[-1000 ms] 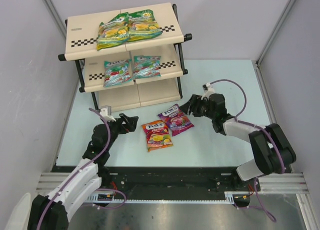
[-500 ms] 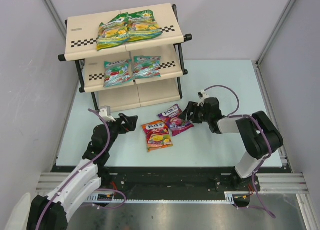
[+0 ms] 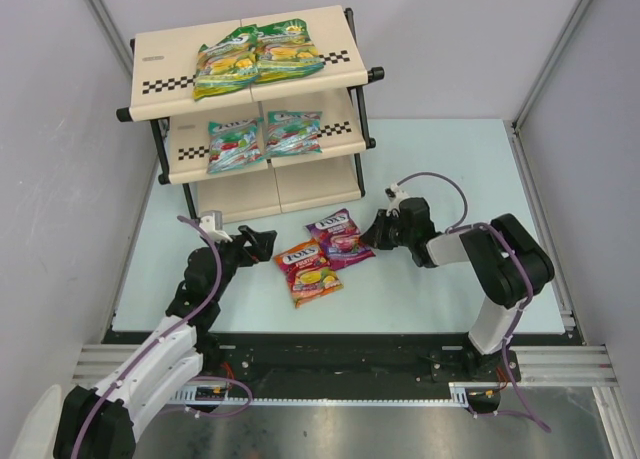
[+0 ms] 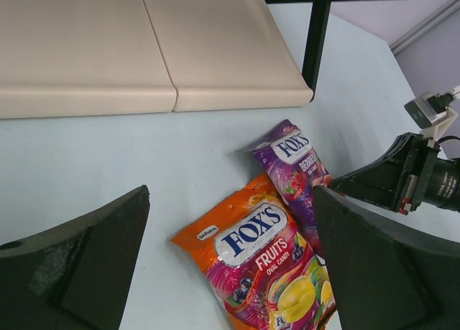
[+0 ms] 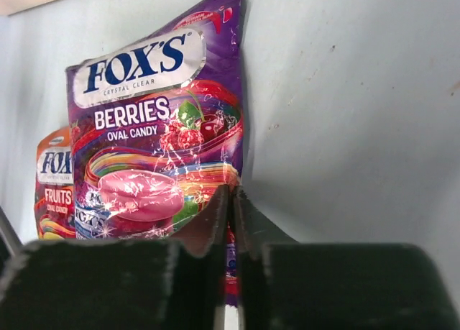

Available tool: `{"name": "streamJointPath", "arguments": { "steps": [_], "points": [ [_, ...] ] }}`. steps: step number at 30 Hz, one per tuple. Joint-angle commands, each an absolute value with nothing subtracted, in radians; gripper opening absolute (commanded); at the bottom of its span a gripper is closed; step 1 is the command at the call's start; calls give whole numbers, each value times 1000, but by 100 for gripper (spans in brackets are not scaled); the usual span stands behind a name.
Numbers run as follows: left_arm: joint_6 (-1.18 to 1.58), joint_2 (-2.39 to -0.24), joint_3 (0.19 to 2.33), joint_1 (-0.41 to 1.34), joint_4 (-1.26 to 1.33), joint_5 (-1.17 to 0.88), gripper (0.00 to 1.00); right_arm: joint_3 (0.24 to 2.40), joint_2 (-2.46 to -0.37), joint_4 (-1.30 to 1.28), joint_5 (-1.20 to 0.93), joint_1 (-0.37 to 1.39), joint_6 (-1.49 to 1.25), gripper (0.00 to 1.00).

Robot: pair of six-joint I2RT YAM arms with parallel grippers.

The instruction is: Place and organize the candy bags onto the shelf

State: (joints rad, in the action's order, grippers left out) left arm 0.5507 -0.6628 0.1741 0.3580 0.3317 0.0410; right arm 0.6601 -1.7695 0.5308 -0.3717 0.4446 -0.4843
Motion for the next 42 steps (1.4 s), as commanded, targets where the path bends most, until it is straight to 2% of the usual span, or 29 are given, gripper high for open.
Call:
{"name": "streamJointPath", "arguments": {
  "steps": [1, 14, 18, 31, 42],
  "points": [
    [558, -658, 178, 364, 373, 37, 100, 635, -1775, 469, -400, 459, -486, 0],
    [600, -644, 146, 364, 383, 55, 100, 591, -1369, 534, -367, 534, -397, 0],
    [600, -640, 141, 364, 383, 58, 100, 603, -1322, 592, -371, 551, -380, 0],
    [623, -552, 98, 364, 354, 114, 99, 808, -1540, 814, -491, 601, -445, 0],
    [618, -529, 78, 364, 353, 138, 99, 1037, -1880, 1035, -486, 615, -598, 0]
  ]
}}
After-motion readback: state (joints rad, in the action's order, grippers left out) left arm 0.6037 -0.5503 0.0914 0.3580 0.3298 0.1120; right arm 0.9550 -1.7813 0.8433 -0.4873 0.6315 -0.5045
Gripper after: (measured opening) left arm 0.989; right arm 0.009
